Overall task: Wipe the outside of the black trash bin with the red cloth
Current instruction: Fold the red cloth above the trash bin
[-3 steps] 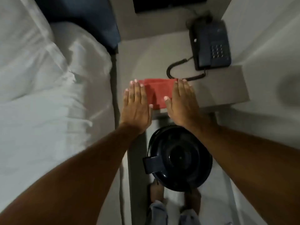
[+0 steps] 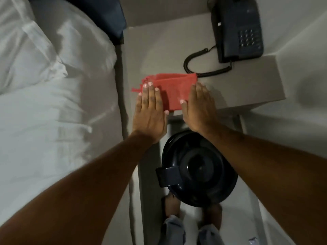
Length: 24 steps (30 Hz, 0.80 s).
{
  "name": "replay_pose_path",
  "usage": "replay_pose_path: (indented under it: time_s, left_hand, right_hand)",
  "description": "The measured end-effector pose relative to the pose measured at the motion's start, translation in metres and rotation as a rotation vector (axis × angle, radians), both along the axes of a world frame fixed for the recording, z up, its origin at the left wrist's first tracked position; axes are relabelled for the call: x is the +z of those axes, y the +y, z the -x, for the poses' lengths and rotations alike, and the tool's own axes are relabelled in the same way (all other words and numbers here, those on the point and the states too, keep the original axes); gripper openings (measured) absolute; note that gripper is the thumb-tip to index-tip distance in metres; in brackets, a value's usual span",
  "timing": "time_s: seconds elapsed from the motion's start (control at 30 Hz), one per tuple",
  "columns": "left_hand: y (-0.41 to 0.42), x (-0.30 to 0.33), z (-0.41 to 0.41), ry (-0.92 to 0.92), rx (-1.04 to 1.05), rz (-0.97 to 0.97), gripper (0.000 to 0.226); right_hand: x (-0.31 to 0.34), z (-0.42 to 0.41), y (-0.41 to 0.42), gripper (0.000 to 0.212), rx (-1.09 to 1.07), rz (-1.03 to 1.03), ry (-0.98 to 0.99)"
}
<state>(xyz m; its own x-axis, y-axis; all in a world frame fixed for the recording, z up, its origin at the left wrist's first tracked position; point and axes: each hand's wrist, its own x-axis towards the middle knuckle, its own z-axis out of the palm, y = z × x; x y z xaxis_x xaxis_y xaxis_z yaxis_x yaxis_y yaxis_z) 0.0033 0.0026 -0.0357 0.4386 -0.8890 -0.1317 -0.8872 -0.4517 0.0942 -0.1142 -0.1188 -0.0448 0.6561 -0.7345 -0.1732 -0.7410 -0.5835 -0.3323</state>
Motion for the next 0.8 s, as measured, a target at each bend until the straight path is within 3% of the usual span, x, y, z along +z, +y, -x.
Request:
replay_pose_path:
  time_s: [0.17, 0.27, 0.33, 0.4, 0.47, 0.6, 0.7, 0.8]
  left_hand:
    - [0.013, -0.035, 0.000, 0.004, -0.084, -0.073, 0.068]
    - [0.015, -0.044, -0.002, 0.051, -0.095, -0.125, 0.068]
    - [0.015, -0.044, -0.002, 0.086, -0.098, -0.123, 0.068]
    - [0.016, -0.037, -0.004, 0.114, -0.112, -0.125, 0.069]
    - [0.019, -0.025, -0.003, 0.145, -0.106, -0.134, 0.068]
    - [0.043, -0.008, 0.037, 0.151, -0.056, -0.004, 0.068]
    - [0.080, -0.012, 0.109, 0.178, -0.116, 0.046, 0.068]
    - [0.109, -0.037, 0.181, 0.213, -0.224, -0.012, 0.071]
  right_hand:
    - [-0.020, -0.022, 0.005, 0.050, -0.249, -0.026, -0.122]
    - [-0.018, -0.040, 0.003, 0.055, -0.475, -0.044, -0.137]
    - [-0.016, -0.049, 0.001, 0.060, -0.665, -0.141, -0.147]
    - [-0.013, -0.052, -0.004, 0.045, -0.745, -0.301, -0.184]
    - [-0.008, -0.046, -0.005, 0.026, -0.739, -0.465, -0.333]
    - [0.027, -0.011, 0.018, 0.021, -0.716, -0.723, -0.825]
    - [0.050, 0.047, 0.047, 0.012, -0.678, -0.781, -1.103]
    - [0.055, 0.125, 0.068, 0.028, -0.725, -0.690, -1.214]
